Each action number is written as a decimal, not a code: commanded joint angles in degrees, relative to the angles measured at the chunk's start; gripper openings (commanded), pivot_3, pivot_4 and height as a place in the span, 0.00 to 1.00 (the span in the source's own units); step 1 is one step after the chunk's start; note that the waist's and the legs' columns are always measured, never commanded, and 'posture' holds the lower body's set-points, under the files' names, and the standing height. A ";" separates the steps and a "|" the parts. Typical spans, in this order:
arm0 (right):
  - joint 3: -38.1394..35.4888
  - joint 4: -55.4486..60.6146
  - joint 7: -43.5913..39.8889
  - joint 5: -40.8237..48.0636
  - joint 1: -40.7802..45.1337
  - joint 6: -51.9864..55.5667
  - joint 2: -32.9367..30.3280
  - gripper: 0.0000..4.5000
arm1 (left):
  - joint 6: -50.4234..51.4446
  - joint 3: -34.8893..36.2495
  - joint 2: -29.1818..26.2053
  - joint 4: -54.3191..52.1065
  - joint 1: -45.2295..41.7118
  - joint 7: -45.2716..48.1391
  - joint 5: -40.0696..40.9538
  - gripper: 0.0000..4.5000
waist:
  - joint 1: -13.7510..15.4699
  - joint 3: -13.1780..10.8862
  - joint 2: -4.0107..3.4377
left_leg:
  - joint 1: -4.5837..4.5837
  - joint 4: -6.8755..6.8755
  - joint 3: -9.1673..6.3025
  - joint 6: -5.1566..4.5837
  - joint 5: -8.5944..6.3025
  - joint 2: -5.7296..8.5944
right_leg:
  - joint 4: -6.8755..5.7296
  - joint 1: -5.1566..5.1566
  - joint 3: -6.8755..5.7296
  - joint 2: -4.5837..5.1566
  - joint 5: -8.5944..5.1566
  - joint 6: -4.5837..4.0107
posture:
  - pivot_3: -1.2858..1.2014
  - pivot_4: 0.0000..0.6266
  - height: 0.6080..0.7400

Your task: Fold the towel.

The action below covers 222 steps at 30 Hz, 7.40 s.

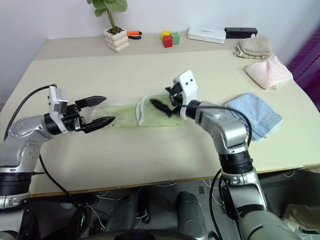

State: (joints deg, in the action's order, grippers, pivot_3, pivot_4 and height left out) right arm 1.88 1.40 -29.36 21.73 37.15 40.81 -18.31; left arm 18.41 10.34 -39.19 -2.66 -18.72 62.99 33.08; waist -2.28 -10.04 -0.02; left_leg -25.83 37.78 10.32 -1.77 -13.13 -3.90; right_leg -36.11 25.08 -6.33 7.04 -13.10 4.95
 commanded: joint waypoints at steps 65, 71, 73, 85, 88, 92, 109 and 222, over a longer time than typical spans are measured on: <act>4.78 8.00 -18.70 -1.89 -4.70 -12.54 -8.71 0.99 | 22.62 15.10 21.69 -8.61 18.06 -80.67 60.53 1.00 | 1.77 0.11 0.20 | 0.43 -0.11 -0.56 0.05 -0.13 0.03 | 0.07 -0.46 -0.19 0.07 -0.14 -0.27 | 0.52 0.24 1.00; 4.26 9.07 -17.55 -2.12 -4.93 -11.87 -9.32 1.00 | 21.94 13.39 23.52 -1.70 12.92 -78.65 56.13 0.94 | 1.87 0.16 0.15 | 0.44 -0.03 -0.77 0.03 -0.15 0.05 | 0.16 -0.53 -0.38 0.08 -0.14 -0.28 | 0.52 0.24 1.00; 4.14 9.47 -17.22 -2.33 -5.07 -11.73 -9.64 1.00 | 22.31 13.43 24.01 -0.13 11.77 -78.77 56.03 0.81 | 1.85 0.16 0.16 | 0.43 0.00 -0.78 0.03 -0.15 0.05 | 0.16 -0.55 -0.40 0.08 -0.14 -0.28 | 0.52 0.24 1.00; 2.28 8.81 -16.32 -2.70 -6.68 -12.37 -11.92 1.00 | 25.58 11.53 23.08 -4.95 8.36 -75.35 53.99 0.01 | 2.23 0.17 0.11 | 0.35 0.02 -0.96 0.02 -0.16 0.06 | 0.28 -0.58 -0.55 0.09 -0.14 -0.28 | 0.52 0.24 1.00; -1.23 7.71 -18.74 -1.15 -8.37 -12.82 -15.50 1.00 | 26.28 9.78 22.14 -8.84 7.65 -72.90 52.54 0.01 | 2.82 0.12 0.19 | 0.20 0.02 -0.96 -0.02 -0.18 0.07 | 0.44 -0.53 -0.57 0.09 -0.12 -0.30 | 0.52 0.24 1.00; -6.72 8.32 -24.66 3.57 -12.63 -12.12 -20.67 1.00 | 26.09 6.65 20.52 -14.43 5.65 -66.84 48.79 0.01 | 3.09 0.11 0.21 | -0.10 0.02 -0.96 -0.07 -0.21 0.08 | 0.63 -0.60 -0.60 0.06 -0.07 -0.34 | 0.52 0.24 1.00; -16.74 11.94 -22.82 8.75 -19.57 -11.04 -26.41 1.00 | 11.08 -24.51 29.87 11.41 -21.45 -31.54 5.38 0.01 | 3.02 0.09 0.20 | -0.58 0.27 -1.07 -0.23 -0.08 0.15 | 0.81 -0.39 -0.68 -0.17 0.09 -0.20 | 0.52 0.24 1.00; -12.21 15.97 -19.01 15.21 -14.00 -5.95 -21.09 1.00 | 59.03 6.53 29.04 11.93 -16.91 -45.17 14.99 1.00 | 3.19 0.10 0.21 | -0.38 0.57 -1.33 0.08 0.16 0.19 | 0.04 -0.54 -0.58 -0.21 0.19 0.11 | 0.52 0.24 1.00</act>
State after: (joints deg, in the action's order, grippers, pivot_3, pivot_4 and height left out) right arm -9.27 15.79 -48.69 36.61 21.99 35.48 -39.21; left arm 77.68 18.99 -11.25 7.58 -35.06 18.36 49.08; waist 0.91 -9.94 0.19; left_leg -26.20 38.37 8.98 -1.71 -12.98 -3.70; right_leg -36.07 24.52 -6.92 6.84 -12.91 5.07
